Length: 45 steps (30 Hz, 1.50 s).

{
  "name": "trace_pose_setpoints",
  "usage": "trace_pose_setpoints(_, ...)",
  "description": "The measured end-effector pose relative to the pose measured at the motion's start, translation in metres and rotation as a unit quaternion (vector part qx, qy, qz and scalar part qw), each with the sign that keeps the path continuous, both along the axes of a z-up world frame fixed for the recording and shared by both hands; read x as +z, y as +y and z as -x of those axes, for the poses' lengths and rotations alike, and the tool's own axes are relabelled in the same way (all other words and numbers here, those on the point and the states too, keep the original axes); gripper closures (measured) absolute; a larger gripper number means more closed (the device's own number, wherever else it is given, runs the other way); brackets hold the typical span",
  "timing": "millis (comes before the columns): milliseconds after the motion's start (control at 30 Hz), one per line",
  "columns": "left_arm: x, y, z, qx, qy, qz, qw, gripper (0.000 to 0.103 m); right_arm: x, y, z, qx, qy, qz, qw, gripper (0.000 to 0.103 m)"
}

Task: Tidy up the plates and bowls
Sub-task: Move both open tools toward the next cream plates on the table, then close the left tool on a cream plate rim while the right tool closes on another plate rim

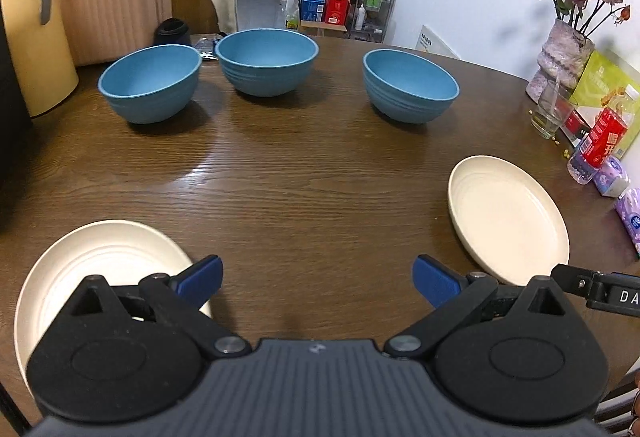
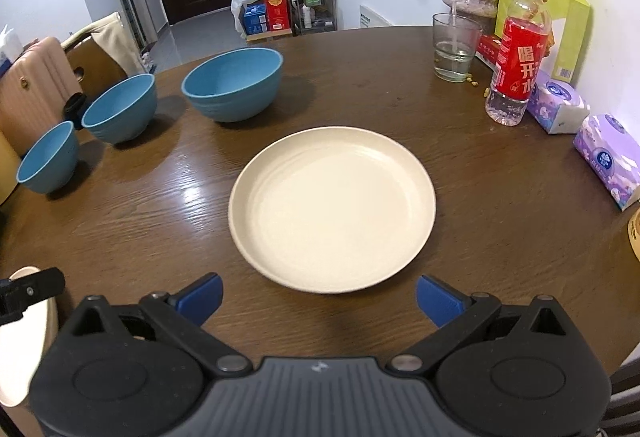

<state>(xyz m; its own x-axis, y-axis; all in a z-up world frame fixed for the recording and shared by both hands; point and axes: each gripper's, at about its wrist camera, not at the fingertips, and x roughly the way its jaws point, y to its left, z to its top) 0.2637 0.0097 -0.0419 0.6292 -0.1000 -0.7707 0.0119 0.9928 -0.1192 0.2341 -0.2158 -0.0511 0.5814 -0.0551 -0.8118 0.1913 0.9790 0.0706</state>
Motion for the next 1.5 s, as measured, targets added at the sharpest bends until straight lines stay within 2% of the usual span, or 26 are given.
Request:
trace_pose_setpoints(333,-0.006,-0.050,-0.031,-0.006,0.011,0.002,0.9999,0.000,-0.007,-0.048,-0.019,-0.004,0.000,-0.013,1.000,0.000)
trace_pose_setpoints(500,-0.012,-0.072,-0.050,-0.001,0.028,-0.004,0.9996,0.000,-0.014,-0.073,-0.033,0.000,0.003,-0.021,1.000,0.006)
trace_pose_setpoints(667,-0.018,-0.091,-0.070,0.008,0.044,-0.006,0.9990,0.000,-0.024,-0.098,-0.048,-0.003,0.009,-0.033,0.999,0.008)
trace_pose_setpoints(1067,-0.039,-0.136,-0.113,0.012,0.084,-0.016,0.9963,0.000,-0.047,-0.146,-0.089,-0.010,0.030,-0.053,0.998,0.019)
trace_pose_setpoints(1167,-0.045,-0.144,-0.119,0.006,0.095,-0.019,0.9953,0.000,-0.054,-0.153,-0.097,-0.010,0.034,-0.059,0.998,0.029)
trace_pose_setpoints(1267,-0.050,-0.150,-0.124,0.002,0.103,-0.024,0.9944,0.000,-0.060,-0.156,-0.102,-0.009,0.039,-0.069,0.997,0.032)
trace_pose_setpoints(1367,-0.055,-0.154,-0.128,0.000,0.108,-0.028,0.9937,0.002,-0.065,-0.158,-0.104,-0.006,0.042,-0.079,0.996,0.039)
trace_pose_setpoints(1500,-0.061,-0.158,-0.134,0.006,0.117,-0.038,0.9924,0.020,-0.070,-0.160,-0.105,-0.006,0.045,-0.089,0.995,0.046)
